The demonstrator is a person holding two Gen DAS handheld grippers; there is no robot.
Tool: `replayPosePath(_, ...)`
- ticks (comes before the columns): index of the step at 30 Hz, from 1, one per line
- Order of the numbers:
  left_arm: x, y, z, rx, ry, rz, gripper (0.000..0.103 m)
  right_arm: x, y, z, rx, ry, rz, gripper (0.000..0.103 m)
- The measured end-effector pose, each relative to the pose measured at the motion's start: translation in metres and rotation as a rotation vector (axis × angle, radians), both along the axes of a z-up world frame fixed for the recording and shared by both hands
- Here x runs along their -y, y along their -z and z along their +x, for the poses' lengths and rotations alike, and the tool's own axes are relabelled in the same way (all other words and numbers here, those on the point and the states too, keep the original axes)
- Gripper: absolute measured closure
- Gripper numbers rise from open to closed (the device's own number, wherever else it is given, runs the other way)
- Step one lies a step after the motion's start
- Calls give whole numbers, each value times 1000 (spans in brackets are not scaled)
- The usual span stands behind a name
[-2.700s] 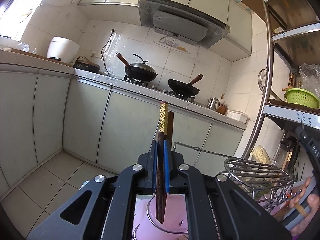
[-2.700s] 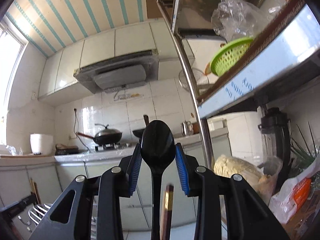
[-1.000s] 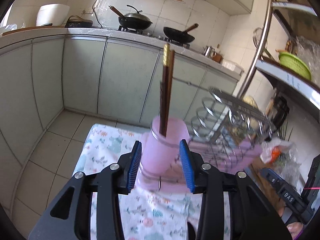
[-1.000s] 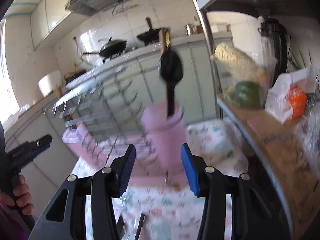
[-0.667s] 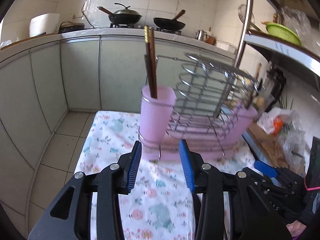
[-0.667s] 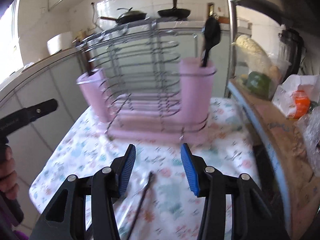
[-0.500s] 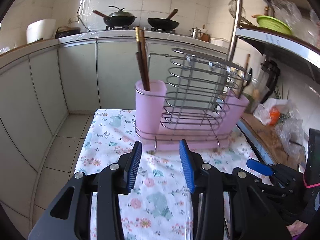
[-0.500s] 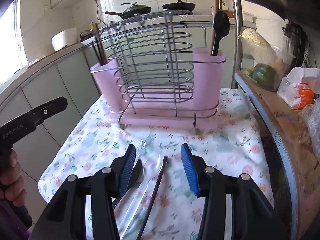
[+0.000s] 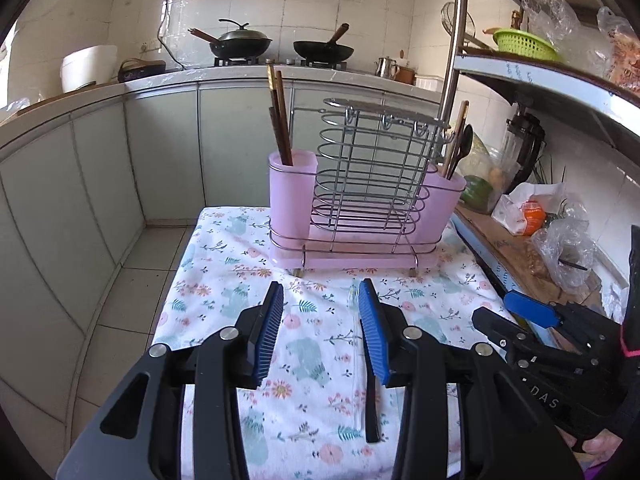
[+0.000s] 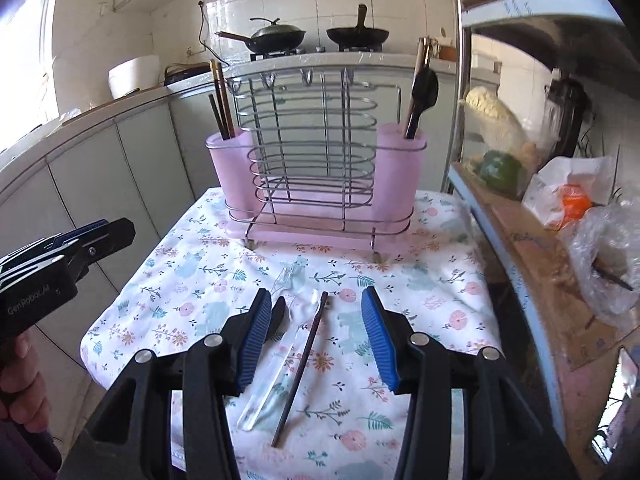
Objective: Organize utensils
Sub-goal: 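Grasp a clear plastic fork with the left gripper while the right grasps a chopstick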
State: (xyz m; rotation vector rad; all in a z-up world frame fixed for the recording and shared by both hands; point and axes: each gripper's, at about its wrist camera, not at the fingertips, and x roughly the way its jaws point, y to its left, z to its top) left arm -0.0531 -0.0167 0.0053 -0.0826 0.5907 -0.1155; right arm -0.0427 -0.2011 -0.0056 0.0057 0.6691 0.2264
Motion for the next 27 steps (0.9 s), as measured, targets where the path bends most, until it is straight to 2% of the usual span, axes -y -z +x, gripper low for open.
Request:
replayPosePath(4,-4,-6,-17,-8,-19,-31,64,-1,-8,-20,29,-9,-12,57)
replayPosePath(7,-6,-8,-26,-42,-55,-15,63,-3,-11,-30,36,-18,0,57)
replayPosePath(10,-7,-11,-25,-65,-47,-14,64,-5,-17,-31,50,-3,-9,57)
replayPosePath(14,-6,-8,-9,-50,-32,10,63,1,-15,-17,31,33,-16,56)
replayPosePath(17,-9,-3,11,-59,-23,15,64,14,-7,6,-32,50,26,56)
replayPosePath(21,-20,16,46,-143,-3,-11,64,32,8,35,-116,63,100,57)
replayPosePath(23,-24,30,63,-204,13,-40,73,37,20,47,-157,60,116,60)
replayPosePath(24,-26,40,72,-254,31,-74,80,37,26,53,-180,56,124,61)
replayPosePath(27,-24,66,99,-424,112,-205,87,39,43,69,-266,30,162,68)
